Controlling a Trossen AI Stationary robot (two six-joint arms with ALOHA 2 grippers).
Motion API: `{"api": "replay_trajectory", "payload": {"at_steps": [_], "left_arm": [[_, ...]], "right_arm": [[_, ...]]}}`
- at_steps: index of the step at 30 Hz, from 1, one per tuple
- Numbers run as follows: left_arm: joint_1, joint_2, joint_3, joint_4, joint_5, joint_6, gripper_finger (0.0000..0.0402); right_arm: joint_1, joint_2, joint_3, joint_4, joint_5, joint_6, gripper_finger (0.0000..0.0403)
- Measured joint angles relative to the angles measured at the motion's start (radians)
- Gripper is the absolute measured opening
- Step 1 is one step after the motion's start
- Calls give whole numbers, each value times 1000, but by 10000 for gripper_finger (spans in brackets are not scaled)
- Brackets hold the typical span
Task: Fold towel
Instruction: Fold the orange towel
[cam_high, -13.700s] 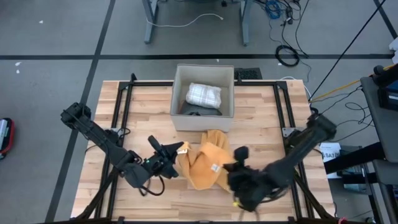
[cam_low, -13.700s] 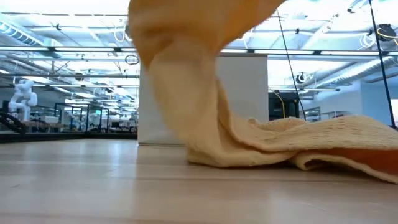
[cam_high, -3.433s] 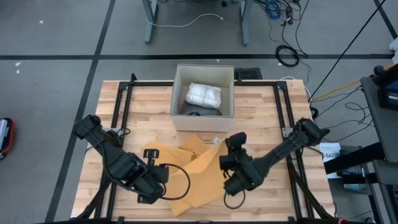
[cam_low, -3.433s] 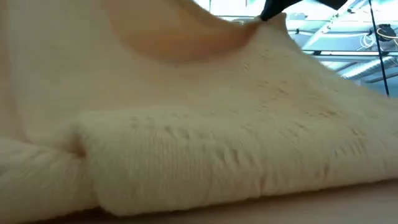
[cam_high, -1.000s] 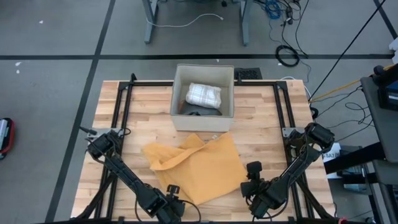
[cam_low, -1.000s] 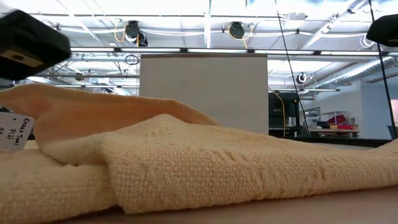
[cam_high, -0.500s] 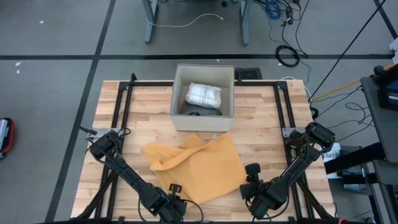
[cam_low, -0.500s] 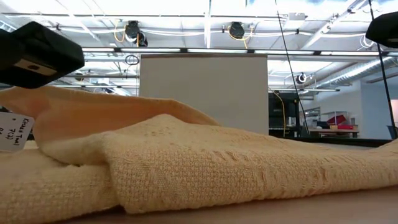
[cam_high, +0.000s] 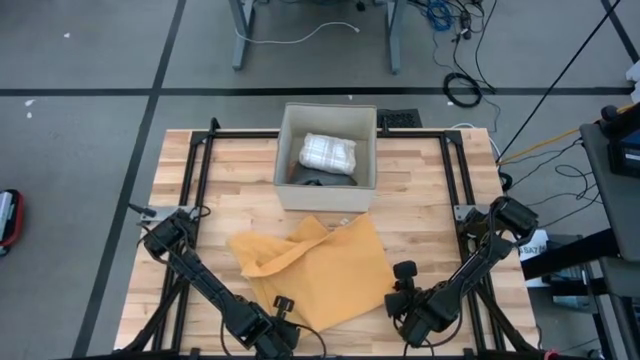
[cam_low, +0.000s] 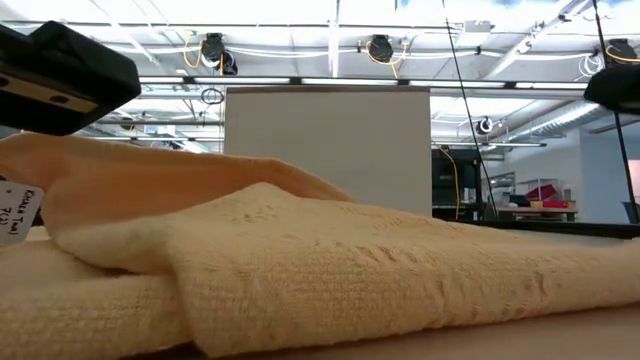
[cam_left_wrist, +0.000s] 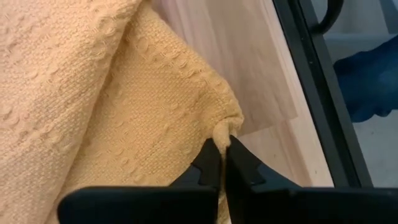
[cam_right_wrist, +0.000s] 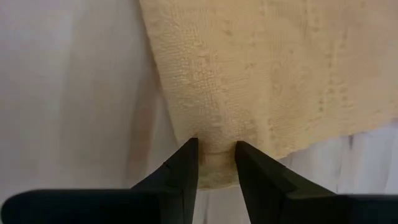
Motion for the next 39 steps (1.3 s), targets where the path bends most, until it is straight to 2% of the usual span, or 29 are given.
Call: {"api": "replay_trajectory", "payload": {"at_steps": [4, 10, 18, 30, 39], "left_arm": [[-11, 0, 0, -3, 0, 19, 4], [-19, -17, -2, -18, 2, 23, 3], [-52, -88, -8, -115, 2, 14, 1], [-134, -120, 31, -288, -12, -49, 1], [-159, -122, 135, -462, -137, -61, 1]], "right_arm": [[-13, 0, -25, 14, 1, 6, 85], [-20, 0, -26, 9, 1, -45, 9], [-21, 0, -26, -94, 2, -1, 3], [-27, -13, -26, -105, -16, 10, 1], [-25, -141, -26, -107, -1, 59, 0]]}}
